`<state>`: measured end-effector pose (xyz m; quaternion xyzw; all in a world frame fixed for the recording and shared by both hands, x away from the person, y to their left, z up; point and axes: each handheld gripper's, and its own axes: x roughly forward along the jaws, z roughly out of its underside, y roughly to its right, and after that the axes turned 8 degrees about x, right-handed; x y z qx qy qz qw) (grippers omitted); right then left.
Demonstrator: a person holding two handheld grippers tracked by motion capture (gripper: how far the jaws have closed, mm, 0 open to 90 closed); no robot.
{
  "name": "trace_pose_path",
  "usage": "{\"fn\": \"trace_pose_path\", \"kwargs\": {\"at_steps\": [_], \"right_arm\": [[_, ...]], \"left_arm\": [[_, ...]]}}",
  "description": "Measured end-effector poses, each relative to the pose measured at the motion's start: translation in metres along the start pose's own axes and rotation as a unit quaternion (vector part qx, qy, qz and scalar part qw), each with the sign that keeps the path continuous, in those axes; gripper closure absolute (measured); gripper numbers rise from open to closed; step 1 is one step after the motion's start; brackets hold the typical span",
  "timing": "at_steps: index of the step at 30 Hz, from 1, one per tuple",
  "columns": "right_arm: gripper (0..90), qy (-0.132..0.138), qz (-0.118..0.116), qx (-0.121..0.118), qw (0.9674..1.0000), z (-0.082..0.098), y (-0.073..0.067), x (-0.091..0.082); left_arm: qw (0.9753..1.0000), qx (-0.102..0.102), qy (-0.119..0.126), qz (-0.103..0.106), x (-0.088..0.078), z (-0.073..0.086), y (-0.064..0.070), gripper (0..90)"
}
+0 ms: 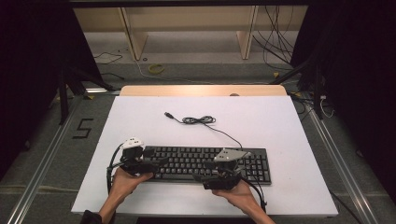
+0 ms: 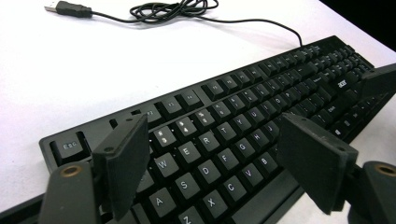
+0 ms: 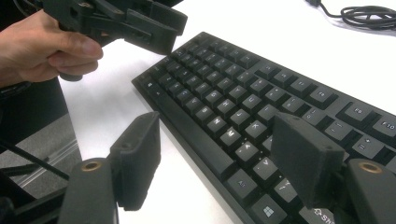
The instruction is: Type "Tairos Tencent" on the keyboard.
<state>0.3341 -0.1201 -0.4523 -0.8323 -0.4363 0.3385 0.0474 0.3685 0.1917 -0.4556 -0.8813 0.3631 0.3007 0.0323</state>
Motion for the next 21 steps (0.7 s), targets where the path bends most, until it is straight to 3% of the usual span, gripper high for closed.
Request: {"fn": "trace_pose_path", "kwargs": {"at_steps": [12,18,21], "right_arm": [[34.2,-0.001,-0.001,0.001,1.0000,0.000,0.000,0.000],[34.2,-0.001,-0.001,-0.001,1.0000,0.000,-0.001,0.001],[34.2,-0.001,-0.001,0.000,1.0000,0.000,0.000,0.000]], "left_arm": [[0.9993,0.001,-0.036,-0.014,0.013,0.002,-0.006,39.7],[0.9988,0.008,-0.044,-0.018,0.017,0.003,-0.007,53.0],[0.9983,0.021,-0.051,-0.022,0.019,0.003,-0.005,61.4]]}}
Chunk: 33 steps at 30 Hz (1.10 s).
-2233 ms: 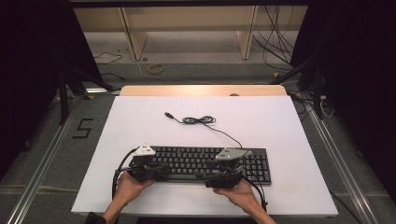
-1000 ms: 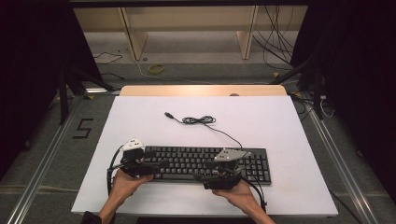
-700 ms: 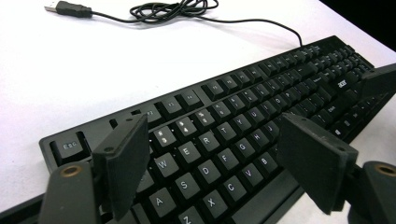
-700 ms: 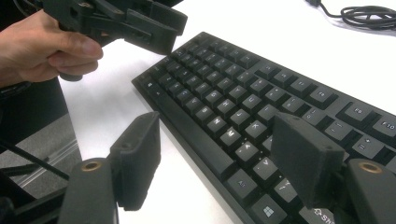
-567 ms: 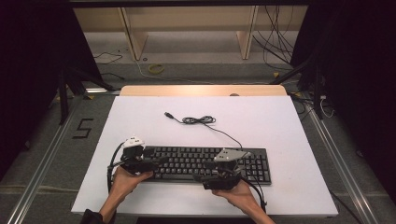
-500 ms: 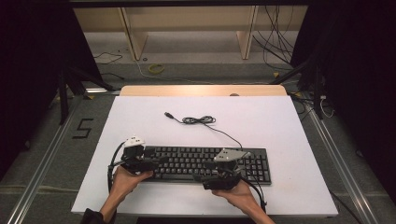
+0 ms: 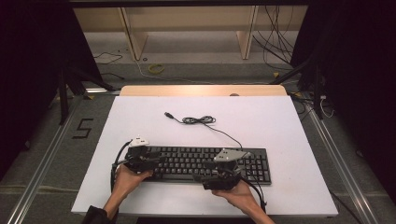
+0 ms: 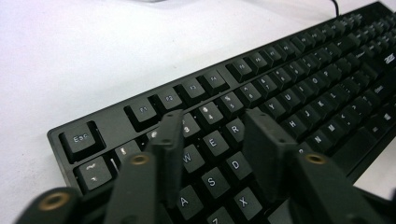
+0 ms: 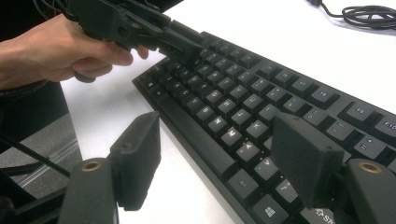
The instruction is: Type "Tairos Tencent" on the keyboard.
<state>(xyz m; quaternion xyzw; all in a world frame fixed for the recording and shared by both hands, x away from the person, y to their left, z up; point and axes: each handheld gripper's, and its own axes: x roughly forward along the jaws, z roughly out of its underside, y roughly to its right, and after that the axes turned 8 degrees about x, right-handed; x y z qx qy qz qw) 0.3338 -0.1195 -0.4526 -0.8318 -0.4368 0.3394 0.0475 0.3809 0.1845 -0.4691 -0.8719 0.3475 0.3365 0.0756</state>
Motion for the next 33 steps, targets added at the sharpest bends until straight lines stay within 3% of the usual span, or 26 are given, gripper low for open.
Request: {"fn": "trace_pose_path", "kwargs": {"at_steps": [4,15,28,33], "right_arm": [[34.2,-0.001,0.000,-0.001,1.0000,0.000,0.000,0.000],[34.2,-0.001,0.000,0.000,1.0000,0.000,0.000,0.001],[34.3,-0.003,-0.001,0.000,1.0000,0.001,0.000,0.002],[34.2,-0.002,-0.001,0.000,1.0000,0.001,0.000,0.001]], "left_arm": [[1.0000,0.010,0.001,0.001,0.001,0.000,0.001,73.1],[0.9994,0.032,-0.015,0.000,0.008,-0.004,0.007,88.6],[0.9991,0.030,-0.029,-0.002,0.016,-0.004,0.005,89.4],[0.9986,0.038,-0.035,-0.011,0.019,-0.003,0.006,89.6]]}}
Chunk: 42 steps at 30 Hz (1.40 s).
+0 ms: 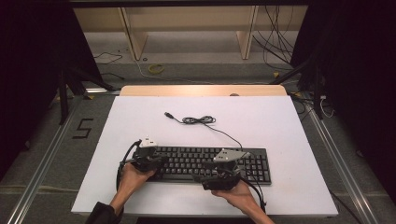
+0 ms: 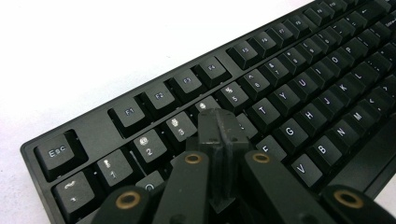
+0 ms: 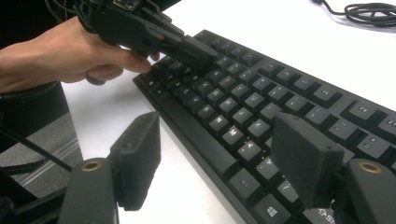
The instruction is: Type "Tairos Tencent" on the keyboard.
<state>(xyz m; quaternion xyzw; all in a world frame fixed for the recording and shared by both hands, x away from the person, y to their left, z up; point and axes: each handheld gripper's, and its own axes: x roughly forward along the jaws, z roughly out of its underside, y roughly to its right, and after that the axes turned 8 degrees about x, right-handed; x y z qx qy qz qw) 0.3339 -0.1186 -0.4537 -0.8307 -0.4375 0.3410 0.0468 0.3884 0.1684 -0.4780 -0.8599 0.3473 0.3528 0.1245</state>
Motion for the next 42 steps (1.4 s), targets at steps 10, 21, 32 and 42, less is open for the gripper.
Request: {"fn": "trace_pose_path", "kwargs": {"at_steps": [10,21,32,42], "right_arm": [[34.1,0.004,0.000,-0.001,1.0000,-0.001,-0.001,-0.001],[34.8,0.005,0.004,-0.004,1.0000,-0.003,-0.002,0.003],[46.3,-0.006,0.012,-0.009,0.9999,-0.008,0.000,0.015],[69.0,-0.029,0.027,-0.017,0.9991,-0.012,-0.002,0.032]], "left_arm": [[0.9999,-0.010,0.002,0.005,-0.004,-0.001,0.000,78.4],[0.9983,-0.038,0.039,0.021,-0.018,-0.004,0.001,46.5],[0.9967,-0.050,0.050,0.040,-0.028,-0.001,0.004,30.9],[0.9956,-0.042,0.066,0.051,-0.037,0.002,0.011,25.1]]}}
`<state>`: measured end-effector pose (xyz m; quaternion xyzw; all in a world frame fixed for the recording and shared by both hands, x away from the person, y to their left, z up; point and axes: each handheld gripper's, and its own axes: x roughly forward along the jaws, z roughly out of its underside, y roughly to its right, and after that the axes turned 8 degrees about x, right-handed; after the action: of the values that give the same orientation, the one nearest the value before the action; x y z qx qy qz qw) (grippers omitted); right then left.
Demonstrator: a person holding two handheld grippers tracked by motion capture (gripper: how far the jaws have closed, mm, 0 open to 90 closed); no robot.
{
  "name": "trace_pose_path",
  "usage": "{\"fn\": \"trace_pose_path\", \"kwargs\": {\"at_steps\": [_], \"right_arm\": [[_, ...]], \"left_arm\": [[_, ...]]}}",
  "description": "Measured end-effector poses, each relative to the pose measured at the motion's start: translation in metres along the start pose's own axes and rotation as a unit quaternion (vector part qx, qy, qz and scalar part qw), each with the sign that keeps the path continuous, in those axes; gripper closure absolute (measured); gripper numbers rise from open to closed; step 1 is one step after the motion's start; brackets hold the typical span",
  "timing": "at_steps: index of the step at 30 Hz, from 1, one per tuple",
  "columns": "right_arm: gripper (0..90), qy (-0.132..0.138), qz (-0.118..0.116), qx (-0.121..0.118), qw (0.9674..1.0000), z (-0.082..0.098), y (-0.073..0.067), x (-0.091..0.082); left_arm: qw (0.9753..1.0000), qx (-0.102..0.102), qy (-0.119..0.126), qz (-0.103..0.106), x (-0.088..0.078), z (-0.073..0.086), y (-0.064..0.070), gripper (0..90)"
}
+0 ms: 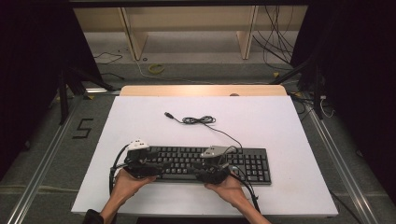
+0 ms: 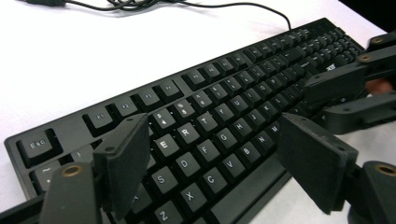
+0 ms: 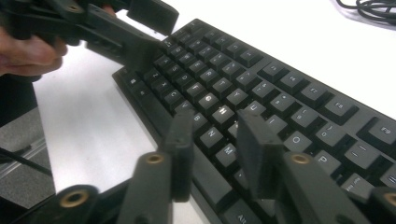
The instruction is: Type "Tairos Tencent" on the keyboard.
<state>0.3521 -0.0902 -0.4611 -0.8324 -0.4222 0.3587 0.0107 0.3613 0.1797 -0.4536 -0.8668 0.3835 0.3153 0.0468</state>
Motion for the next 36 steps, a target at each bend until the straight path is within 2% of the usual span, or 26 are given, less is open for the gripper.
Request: {"fn": "trace_pose_path", "kwargs": {"at_steps": [6,13,36], "right_arm": [[79.5,-0.008,0.006,-0.003,0.9999,-0.001,-0.001,0.011],[86.2,-0.020,0.014,-0.010,0.9997,-0.002,-0.003,0.022],[90.0,-0.046,0.030,-0.023,0.9982,0.000,-0.006,0.042]], "left_arm": [[1.0000,-0.003,0.007,-0.002,-0.003,0.002,0.002,24.3],[1.0000,-0.007,0.006,-0.002,-0.004,0.006,0.002,22.8],[0.9999,-0.007,0.013,-0.003,-0.007,0.010,0.002,22.4]]}}
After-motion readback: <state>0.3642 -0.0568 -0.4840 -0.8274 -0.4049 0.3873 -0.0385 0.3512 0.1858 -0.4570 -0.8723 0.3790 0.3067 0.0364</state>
